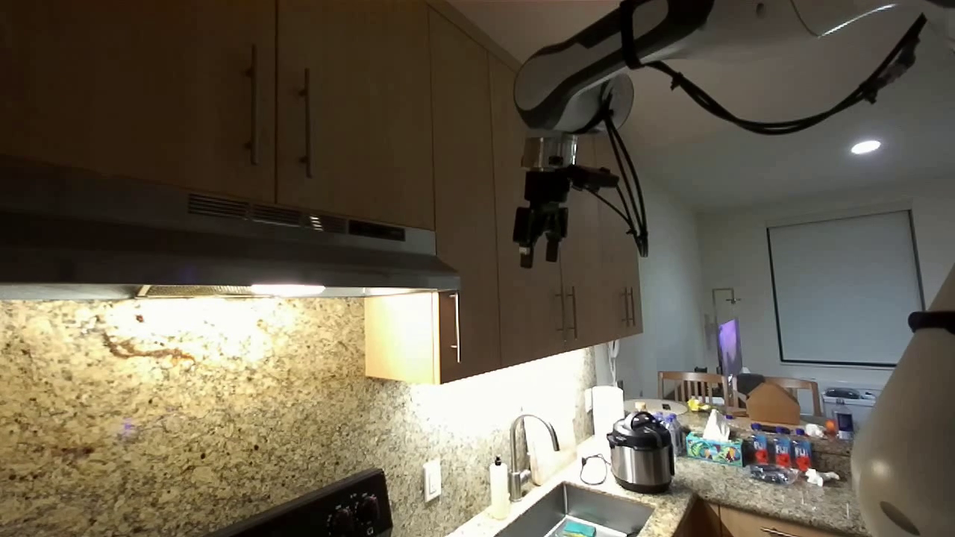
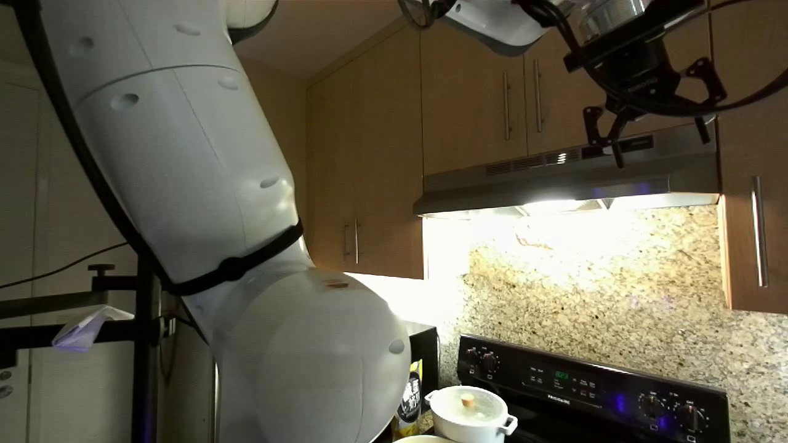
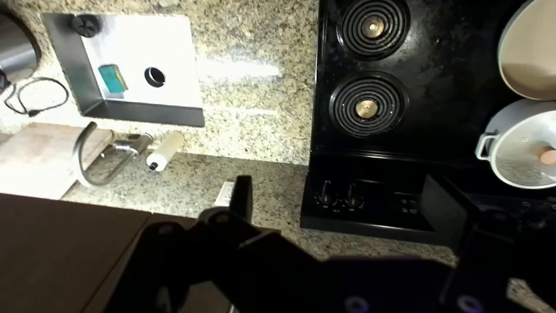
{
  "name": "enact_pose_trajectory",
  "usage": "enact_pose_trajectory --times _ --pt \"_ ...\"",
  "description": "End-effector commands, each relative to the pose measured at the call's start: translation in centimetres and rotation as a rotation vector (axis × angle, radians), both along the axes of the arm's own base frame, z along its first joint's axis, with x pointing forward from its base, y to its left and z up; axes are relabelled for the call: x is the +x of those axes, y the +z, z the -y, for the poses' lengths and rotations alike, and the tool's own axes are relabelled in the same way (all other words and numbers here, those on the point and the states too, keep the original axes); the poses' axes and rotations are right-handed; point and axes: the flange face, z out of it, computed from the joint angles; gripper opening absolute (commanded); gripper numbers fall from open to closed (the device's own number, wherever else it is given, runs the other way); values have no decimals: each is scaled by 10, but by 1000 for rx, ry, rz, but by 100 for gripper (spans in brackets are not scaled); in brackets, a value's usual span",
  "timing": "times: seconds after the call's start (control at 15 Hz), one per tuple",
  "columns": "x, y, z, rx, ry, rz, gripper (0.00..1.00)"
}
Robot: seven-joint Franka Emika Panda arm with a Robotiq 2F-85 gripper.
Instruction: Click on the switch of the kitchen hood
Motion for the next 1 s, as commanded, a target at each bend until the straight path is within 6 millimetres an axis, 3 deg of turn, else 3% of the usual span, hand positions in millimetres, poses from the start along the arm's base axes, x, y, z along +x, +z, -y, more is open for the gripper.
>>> enact_pose_trajectory --times 0.0,0.4,0.67,0.93 --pt "2 30 -33 30 108 60 100" --pt "23 63 -95 169 166 210 100" --pt "52 56 -125 265 106 298 100" --pt "82 56 -149 307 -2 516 100"
